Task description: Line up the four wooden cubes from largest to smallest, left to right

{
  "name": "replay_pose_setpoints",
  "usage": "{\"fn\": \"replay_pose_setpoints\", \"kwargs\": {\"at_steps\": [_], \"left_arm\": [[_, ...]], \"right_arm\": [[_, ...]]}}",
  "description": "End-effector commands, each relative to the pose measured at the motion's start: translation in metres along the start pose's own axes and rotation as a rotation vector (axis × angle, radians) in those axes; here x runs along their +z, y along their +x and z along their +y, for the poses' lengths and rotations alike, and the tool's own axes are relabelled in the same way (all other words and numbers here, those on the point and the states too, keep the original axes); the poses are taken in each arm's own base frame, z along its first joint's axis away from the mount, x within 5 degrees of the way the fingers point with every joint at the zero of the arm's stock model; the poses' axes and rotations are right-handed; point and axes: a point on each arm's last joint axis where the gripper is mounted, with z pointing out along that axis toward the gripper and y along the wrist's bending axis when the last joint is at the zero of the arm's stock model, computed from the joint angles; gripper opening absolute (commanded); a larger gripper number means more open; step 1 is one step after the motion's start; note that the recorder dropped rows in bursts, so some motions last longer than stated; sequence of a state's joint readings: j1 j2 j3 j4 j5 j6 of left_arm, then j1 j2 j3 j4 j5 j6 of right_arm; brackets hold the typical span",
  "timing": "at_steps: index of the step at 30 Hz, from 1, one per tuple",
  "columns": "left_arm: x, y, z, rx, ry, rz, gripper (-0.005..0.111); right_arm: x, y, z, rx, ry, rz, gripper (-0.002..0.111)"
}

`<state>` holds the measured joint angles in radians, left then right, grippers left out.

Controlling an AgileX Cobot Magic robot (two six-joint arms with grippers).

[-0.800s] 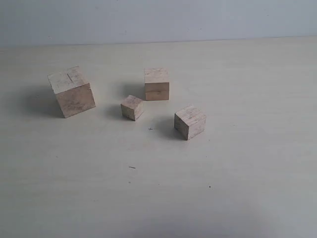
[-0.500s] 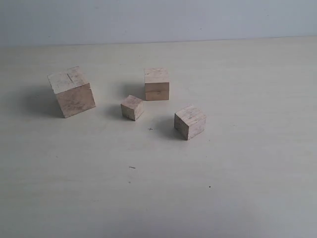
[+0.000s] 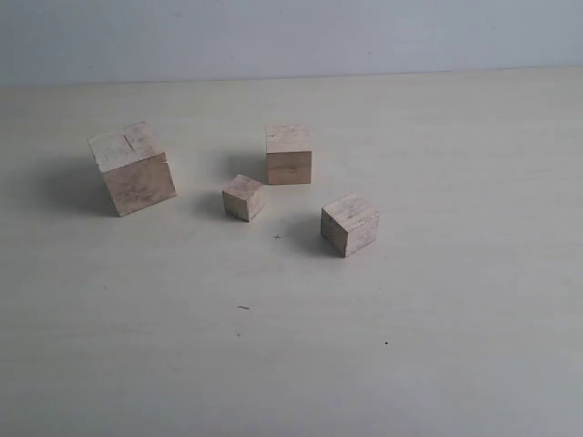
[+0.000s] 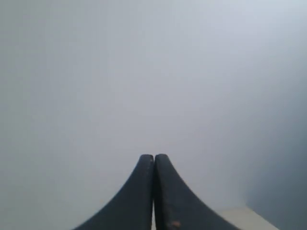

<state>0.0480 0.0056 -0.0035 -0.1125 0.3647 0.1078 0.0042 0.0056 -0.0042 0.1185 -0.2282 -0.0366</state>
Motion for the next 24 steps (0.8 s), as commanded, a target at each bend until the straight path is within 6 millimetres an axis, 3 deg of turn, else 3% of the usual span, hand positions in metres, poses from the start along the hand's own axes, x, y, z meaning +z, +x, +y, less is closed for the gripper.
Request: {"fn": "replay_pose_setpoints", "kwargs": {"at_steps": [1, 7, 13, 16, 20, 24], "left_arm": [[0.0, 0.0, 0.0, -0.007, 0.0, -0.012, 0.0], [0.0, 0.0, 0.0, -0.007, 0.0, -0.012, 0.0], [0.0, 0.0, 0.0, -0.007, 0.0, -0.012, 0.0], [0.0, 0.0, 0.0, -0.007, 0.0, -0.012, 0.0], [0.0, 0.0, 0.0, -0.007, 0.0, -0.012, 0.0], [0.0, 0.0, 0.0, -0.007, 0.0, -0.012, 0.0]], "right_arm": [[0.0, -0.017, -0.002, 0.189, 0.029, -0.07, 0.0], [0.015, -0.062, 0.009, 0.212, -0.018, 0.084, 0.0], [0.059, -0.118, 0.023, 0.219, -0.074, 0.314, 0.0], [0.089, -0.139, 0.034, 0.11, -0.171, 0.429, 0.0], [0.128, -0.146, 0.054, 0.074, -0.391, 0.546, 0.0], [0.165, -0.127, 0.086, 0.173, -0.648, 0.699, 0.0]]}}
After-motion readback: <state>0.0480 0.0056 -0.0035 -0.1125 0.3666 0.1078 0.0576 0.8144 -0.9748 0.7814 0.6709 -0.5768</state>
